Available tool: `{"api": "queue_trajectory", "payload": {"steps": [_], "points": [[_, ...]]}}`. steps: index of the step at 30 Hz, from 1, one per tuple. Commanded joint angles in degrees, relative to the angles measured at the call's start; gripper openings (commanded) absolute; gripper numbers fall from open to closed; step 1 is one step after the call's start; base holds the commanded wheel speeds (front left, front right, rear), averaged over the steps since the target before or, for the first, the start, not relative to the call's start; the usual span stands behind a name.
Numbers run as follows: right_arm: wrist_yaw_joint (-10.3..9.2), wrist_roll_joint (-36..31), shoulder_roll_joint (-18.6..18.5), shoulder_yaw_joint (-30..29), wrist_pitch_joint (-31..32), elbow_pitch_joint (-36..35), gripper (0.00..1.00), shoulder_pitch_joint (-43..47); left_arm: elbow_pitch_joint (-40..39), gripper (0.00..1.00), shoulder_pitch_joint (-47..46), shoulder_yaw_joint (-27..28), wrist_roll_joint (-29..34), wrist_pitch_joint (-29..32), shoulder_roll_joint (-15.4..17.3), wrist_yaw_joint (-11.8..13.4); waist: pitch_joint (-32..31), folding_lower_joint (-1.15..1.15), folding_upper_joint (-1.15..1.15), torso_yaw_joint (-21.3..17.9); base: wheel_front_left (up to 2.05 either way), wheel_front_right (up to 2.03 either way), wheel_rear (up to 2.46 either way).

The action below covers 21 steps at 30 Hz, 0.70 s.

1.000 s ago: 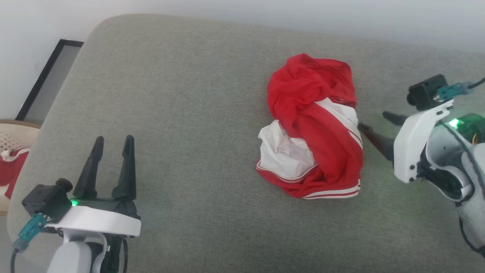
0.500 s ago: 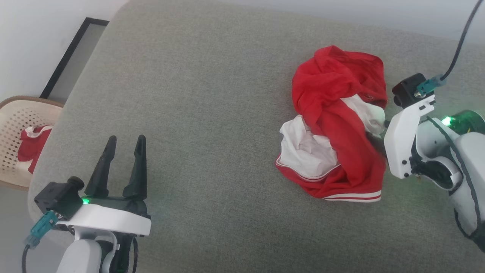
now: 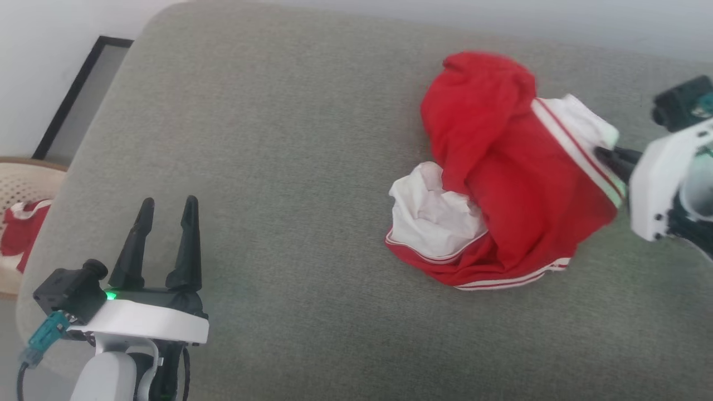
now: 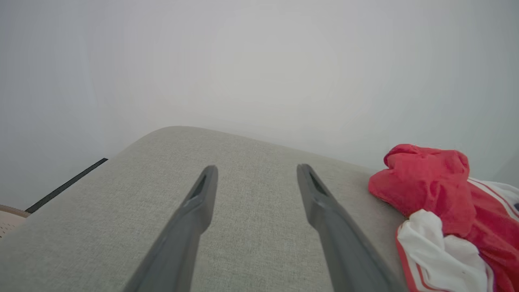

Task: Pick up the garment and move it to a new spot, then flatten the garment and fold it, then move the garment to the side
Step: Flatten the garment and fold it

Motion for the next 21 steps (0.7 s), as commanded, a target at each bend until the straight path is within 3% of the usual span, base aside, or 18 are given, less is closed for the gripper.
{"api": "queue_trajectory", "payload": {"steps": [1, 10, 16, 19, 20, 21], "points": [[-0.02, 0.28, -0.45, -0.77, -0.27, -0.29, 0.0, 1.12, -0.19, 1.0, 0.12, 0.11, 0.19, -0.28, 0.16, -0.11, -0.19, 0.0, 0.0, -0.59, 0.0, 0.0, 0.0], [-0.01, -2.15, -0.24, -16.54, 1.46, -2.95, 0.0, 14.92, -0.54, 1.0, 0.55, 0.43, 0.7, -0.28, 0.8, -0.11, -0.97, 0.0, 0.0, -3.43, 0.0, 0.0, 0.0], [-0.02, -6.71, 4.97, -27.4, 4.27, -4.68, 0.0, 24.97, -0.6, 1.0, 0.04, 0.4, 0.45, -0.28, 1.33, -0.11, -0.78, 0.0, 0.0, -4.72, 0.0, 0.0, 0.0], [-0.01, -8.19, 7.62, -28.47, 4.33, -4.36, 0.0, 25.84, -0.25, 1.0, -0.38, 0.32, 0.21, -0.28, 1.84, -0.1, -0.68, 0.0, 0.0, -5.28, 0.0, 0.0, 0.0], [-0.01, -8.37, 8.56, -28.58, 4.39, -3.94, 0.15, 25.75, -0.07, 1.0, -0.52, 0.3, 0.2, -0.28, 1.99, -0.1, -0.72, 0.0, 0.0, -5.5, 0.0, 0.0, 0.0], [-0.01, -8.84, 9.22, -28.57, 4.43, -3.66, 0.43, 25.59, -0.07, 1.0, -0.8, -0.03, 0.23, -0.28, 2.18, -0.11, -0.8, 0.0, 0.0, -5.67, 0.0, 0.0, 0.0]]}}
